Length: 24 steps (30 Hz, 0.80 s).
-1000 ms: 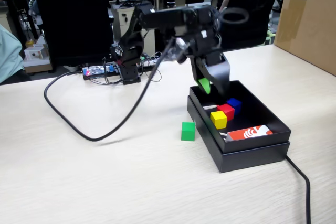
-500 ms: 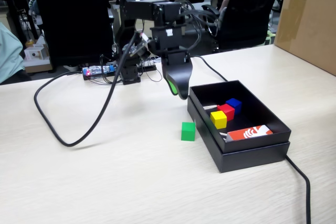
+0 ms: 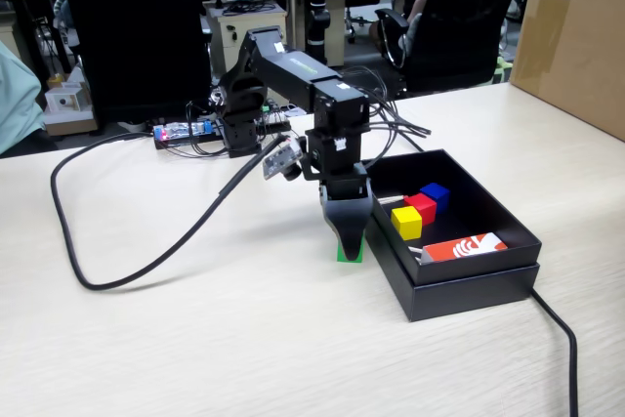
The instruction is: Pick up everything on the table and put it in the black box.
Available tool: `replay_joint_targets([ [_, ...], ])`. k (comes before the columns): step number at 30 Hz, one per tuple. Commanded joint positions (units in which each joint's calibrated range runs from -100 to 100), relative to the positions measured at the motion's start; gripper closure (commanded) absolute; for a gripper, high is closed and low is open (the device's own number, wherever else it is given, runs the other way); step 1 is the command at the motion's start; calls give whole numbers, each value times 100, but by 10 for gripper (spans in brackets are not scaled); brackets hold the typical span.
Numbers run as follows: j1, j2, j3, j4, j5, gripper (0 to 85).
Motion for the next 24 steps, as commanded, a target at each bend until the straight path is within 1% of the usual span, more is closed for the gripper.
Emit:
replay_joint_targets([
  [1,63,81,458,5,5,432],
  [2,73,161,449,5,5,436],
  [3,73,230,431,5,15,531],
  [5,59,219,431,5,15,680],
  [6,44,184,431,5,15,716],
  [11,-73,-607,204,5,-39,717],
  [12,-147,-1445,-68,5,-78,717],
  [14,-186,-2409,-349,5,-166,717],
  [15,-171,-3120,-449,-4,-274,717],
  [19,127,-3958,-177,5,-400,717],
  [22,513,-3763,168,5,-400,717],
  [24,684,-3315,331,5,-322,716],
])
